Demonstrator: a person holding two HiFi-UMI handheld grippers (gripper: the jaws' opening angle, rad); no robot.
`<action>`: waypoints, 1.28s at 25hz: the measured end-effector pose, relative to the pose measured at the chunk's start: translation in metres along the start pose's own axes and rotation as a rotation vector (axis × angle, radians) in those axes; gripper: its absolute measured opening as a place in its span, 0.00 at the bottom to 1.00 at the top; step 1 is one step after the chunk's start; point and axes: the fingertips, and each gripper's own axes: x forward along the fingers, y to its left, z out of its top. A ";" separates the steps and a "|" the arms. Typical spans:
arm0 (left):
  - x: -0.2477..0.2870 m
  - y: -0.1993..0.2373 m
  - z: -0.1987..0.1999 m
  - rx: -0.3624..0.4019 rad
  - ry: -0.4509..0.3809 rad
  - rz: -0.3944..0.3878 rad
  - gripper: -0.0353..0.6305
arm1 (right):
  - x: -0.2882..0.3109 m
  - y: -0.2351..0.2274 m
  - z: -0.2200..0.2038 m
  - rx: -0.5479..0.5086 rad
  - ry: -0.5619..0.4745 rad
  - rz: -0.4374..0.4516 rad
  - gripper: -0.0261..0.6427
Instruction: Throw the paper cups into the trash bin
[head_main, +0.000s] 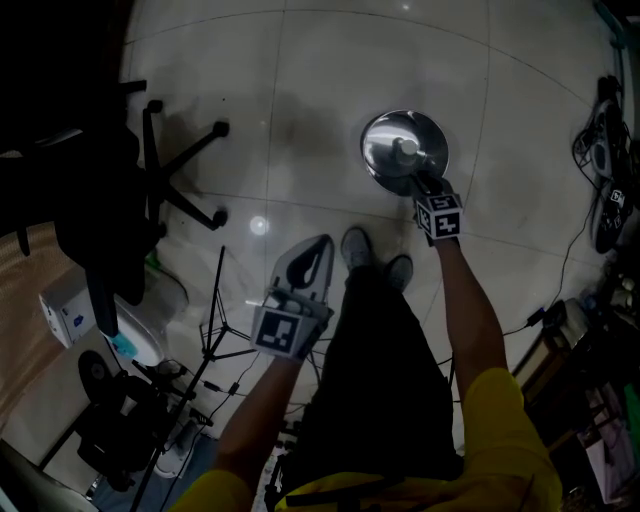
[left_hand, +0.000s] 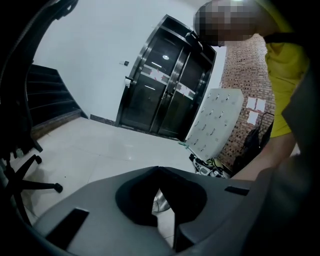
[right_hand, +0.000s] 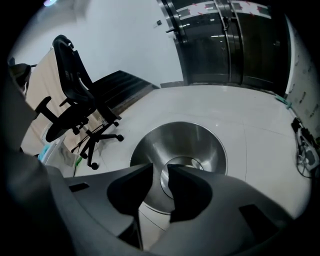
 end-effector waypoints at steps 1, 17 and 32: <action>0.001 0.001 -0.001 -0.002 0.001 0.003 0.06 | 0.000 0.000 0.002 0.008 -0.009 -0.001 0.19; 0.023 -0.005 -0.011 -0.013 0.024 -0.013 0.06 | -0.015 -0.001 0.007 0.090 -0.050 -0.021 0.04; 0.031 -0.022 -0.019 -0.020 0.069 -0.028 0.06 | -0.022 -0.001 0.011 0.085 -0.027 -0.009 0.04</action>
